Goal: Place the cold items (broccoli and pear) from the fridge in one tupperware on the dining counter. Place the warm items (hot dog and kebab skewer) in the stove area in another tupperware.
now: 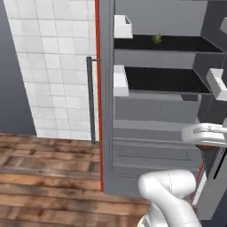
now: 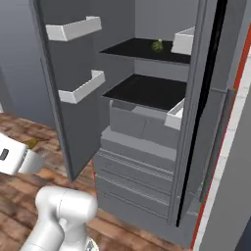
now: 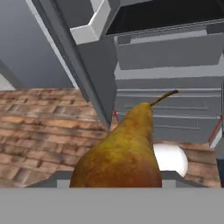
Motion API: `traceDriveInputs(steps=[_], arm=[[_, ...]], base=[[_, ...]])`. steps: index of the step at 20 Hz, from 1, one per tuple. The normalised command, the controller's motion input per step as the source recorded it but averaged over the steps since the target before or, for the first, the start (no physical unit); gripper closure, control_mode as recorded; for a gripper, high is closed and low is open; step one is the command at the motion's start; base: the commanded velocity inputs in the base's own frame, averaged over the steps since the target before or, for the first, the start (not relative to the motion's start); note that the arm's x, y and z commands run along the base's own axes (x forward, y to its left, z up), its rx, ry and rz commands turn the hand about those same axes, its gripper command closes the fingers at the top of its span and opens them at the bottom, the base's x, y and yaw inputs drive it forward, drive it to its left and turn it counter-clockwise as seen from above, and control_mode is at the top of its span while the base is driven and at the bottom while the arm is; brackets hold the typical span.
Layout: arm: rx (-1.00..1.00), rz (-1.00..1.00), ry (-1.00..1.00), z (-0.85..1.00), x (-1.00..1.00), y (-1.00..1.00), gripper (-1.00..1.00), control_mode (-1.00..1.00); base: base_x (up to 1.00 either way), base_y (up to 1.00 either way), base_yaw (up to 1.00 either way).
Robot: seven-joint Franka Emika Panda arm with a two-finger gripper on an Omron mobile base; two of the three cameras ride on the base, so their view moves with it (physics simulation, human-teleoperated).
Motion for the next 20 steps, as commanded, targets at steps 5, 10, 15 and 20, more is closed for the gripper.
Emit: traceDriveInputs(steps=[5, 10, 15, 20], arm=[[0.0, 0.0, 0.0, 0.0, 0.0, 0.0, 1.0, 1.0], [0.0, 0.0, 0.0, 0.0, 0.0, 0.0, 1.0, 1.0], [0.0, 0.0, 0.0, 0.0, 0.0, 0.0, 1.0, 1.0], [0.0, 0.0, 0.0, 0.0, 0.0, 0.0, 1.0, 1.0]], base=[[-0.55, 0.43, 0.62], [-0.38, 0.56, 0.68], [-0.15, 0.52, 0.69], [0.02, 0.5, 0.68]])
